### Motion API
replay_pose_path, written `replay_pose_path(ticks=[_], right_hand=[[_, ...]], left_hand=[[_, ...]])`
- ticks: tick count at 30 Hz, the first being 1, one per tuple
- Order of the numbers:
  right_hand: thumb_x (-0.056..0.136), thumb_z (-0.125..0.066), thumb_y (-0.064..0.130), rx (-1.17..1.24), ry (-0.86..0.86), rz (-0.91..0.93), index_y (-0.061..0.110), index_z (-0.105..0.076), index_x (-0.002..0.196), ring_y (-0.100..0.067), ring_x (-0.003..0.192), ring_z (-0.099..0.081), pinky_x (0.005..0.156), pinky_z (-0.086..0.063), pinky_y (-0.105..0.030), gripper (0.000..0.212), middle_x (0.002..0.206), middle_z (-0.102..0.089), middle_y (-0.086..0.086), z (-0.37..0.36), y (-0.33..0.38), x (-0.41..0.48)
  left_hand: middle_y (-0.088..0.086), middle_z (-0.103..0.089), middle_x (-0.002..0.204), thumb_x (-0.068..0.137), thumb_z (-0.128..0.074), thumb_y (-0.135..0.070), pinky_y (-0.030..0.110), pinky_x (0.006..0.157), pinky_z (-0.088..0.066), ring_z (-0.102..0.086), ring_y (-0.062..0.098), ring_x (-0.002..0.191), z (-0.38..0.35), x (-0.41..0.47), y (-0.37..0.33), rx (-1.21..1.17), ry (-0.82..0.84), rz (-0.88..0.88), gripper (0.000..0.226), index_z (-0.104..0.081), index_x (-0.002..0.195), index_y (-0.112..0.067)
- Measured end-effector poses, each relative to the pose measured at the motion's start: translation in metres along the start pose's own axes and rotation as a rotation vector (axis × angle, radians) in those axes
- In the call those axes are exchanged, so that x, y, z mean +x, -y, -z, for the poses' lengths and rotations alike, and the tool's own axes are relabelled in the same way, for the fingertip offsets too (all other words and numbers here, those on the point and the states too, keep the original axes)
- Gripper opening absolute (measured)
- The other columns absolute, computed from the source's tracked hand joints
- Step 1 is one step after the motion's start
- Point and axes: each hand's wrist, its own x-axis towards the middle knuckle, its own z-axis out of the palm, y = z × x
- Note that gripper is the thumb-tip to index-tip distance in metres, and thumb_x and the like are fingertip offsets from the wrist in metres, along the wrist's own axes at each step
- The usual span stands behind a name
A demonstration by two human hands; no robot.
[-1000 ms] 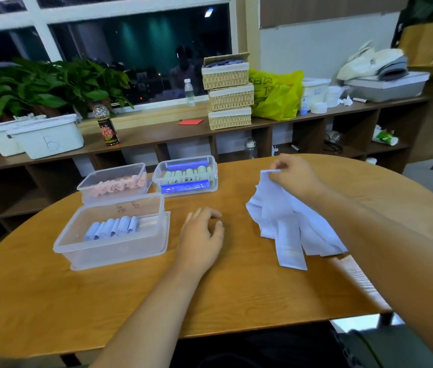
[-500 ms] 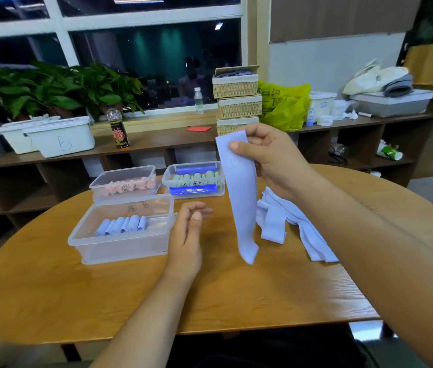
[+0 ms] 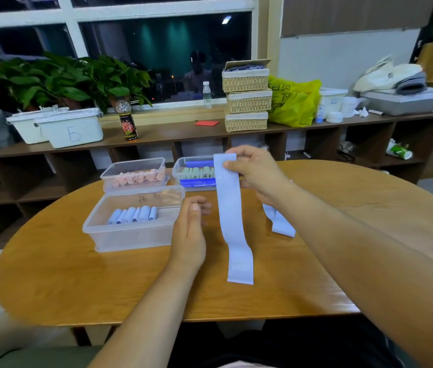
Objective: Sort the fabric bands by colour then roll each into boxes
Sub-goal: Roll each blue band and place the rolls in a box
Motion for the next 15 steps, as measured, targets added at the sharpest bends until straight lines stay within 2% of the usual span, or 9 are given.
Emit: replay_pose_path(ticks=[2,4,6,9,10,13,15], right_hand=[[0.094,-0.077,0.010,-0.167,-0.024,-0.059,0.018,-0.073,0.112,-0.019,0.089,-0.074,0.068,-0.059,-0.033,0.019,0.103,-0.077,-0.012,0.004,-0.034,0.014],[0.095,-0.076,0.011,-0.327,-0.022,-0.058,0.019,-0.075,0.114,-0.018,0.090,-0.067,0.066,-0.053,-0.024,0.021,0.097,-0.074,-0.007,0.009,-0.061,0.024],[0.097,-0.075,0.010,-0.388,-0.022,-0.059,0.014,-0.073,0.120,-0.016,0.098,-0.067,0.068,-0.051,-0.017,0.024,0.109,-0.074,-0.007,0.011,-0.076,0.032],[0.098,-0.077,0.018,-0.447,-0.040,-0.076,0.015,-0.065,0.134,-0.015,0.118,-0.065,0.066,-0.050,-0.009,0.038,0.129,-0.069,-0.003,0.013,-0.085,0.038],[0.097,-0.077,0.020,-0.496,-0.070,-0.062,0.015,-0.063,0.137,-0.016,0.121,-0.064,0.069,-0.050,-0.009,0.042,0.132,-0.068,-0.002,0.015,-0.087,0.039],[0.101,-0.070,0.015,-0.717,-0.162,0.029,0.020,-0.060,0.142,-0.021,0.130,-0.060,0.088,-0.050,-0.021,0.042,0.143,-0.063,-0.002,0.019,-0.091,0.033],[0.102,-0.065,0.009,-0.736,-0.155,0.057,0.022,-0.062,0.140,-0.019,0.133,-0.058,0.098,-0.050,-0.026,0.041,0.144,-0.062,0.000,0.024,-0.089,0.020]], left_hand=[[-0.018,-0.068,0.114,0.110,-0.033,-0.045,0.033,0.093,-0.056,-0.064,0.007,0.114,-0.003,-0.002,0.003,0.075,0.074,0.030,0.030,-0.060,0.120,-0.034],[-0.020,-0.066,0.118,0.114,-0.037,-0.040,0.027,0.096,-0.053,-0.062,0.002,0.117,-0.005,-0.002,0.007,0.163,0.131,0.041,0.023,-0.058,0.122,-0.036],[-0.016,-0.064,0.121,0.114,-0.041,-0.036,0.022,0.096,-0.050,-0.060,0.001,0.116,-0.005,0.000,0.009,0.238,0.153,0.064,0.019,-0.058,0.124,-0.034],[-0.017,-0.063,0.119,0.112,-0.048,-0.034,0.014,0.090,-0.044,-0.059,0.000,0.114,-0.005,0.000,0.009,0.310,0.181,0.111,0.016,-0.059,0.124,-0.033],[-0.018,-0.063,0.118,0.112,-0.050,-0.033,0.013,0.089,-0.044,-0.059,-0.001,0.114,-0.004,-0.001,0.009,0.332,0.203,0.119,0.015,-0.059,0.124,-0.034],[-0.021,-0.064,0.115,0.109,-0.055,-0.029,0.015,0.089,-0.047,-0.060,-0.002,0.112,-0.001,-0.005,0.009,0.396,0.318,0.143,0.013,-0.060,0.118,-0.038],[-0.022,-0.065,0.112,0.107,-0.058,-0.025,0.017,0.089,-0.049,-0.061,-0.004,0.109,0.003,-0.011,0.005,0.441,0.395,0.121,0.017,-0.061,0.113,-0.041]])
